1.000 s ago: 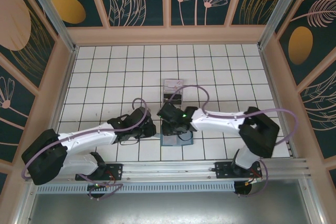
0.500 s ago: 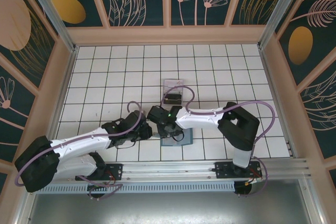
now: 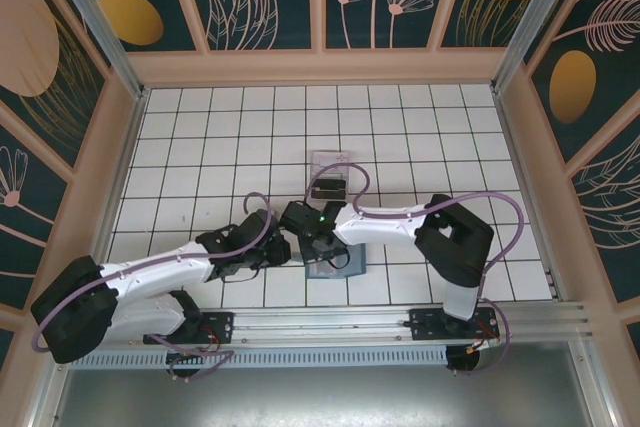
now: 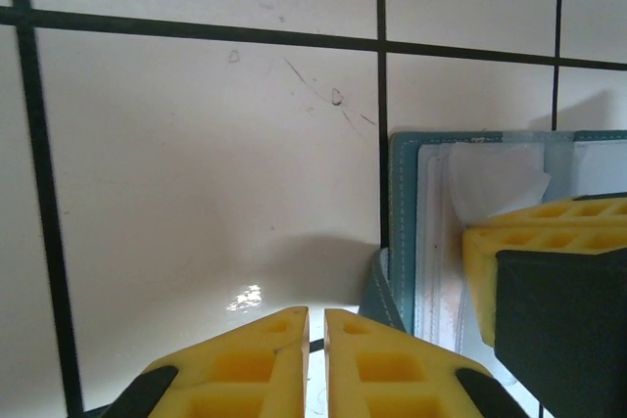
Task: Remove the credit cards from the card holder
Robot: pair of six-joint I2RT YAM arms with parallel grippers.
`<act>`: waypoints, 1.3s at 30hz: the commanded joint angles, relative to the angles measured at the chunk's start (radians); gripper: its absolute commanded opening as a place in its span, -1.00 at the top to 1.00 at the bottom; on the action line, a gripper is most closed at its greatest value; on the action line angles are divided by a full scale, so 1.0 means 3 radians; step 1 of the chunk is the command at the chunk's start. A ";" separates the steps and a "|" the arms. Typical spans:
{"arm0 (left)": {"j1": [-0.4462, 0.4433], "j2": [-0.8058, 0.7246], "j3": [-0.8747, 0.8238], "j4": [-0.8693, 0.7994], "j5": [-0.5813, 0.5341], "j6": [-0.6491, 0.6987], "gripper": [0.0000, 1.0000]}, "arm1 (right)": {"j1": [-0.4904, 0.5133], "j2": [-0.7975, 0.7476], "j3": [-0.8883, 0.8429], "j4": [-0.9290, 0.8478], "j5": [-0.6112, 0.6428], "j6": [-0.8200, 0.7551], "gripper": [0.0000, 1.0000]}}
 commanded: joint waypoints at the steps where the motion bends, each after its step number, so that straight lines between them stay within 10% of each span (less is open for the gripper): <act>1: 0.0010 0.0105 0.0167 0.0152 0.0165 0.0108 0.74 | -0.0002 -0.0262 -0.0128 -0.0014 0.0156 0.0046 0.87; 39: -0.0467 0.1717 0.1388 0.0045 0.0539 0.0266 0.75 | -0.0636 -0.2381 -0.2525 0.2182 -0.0724 0.0411 0.70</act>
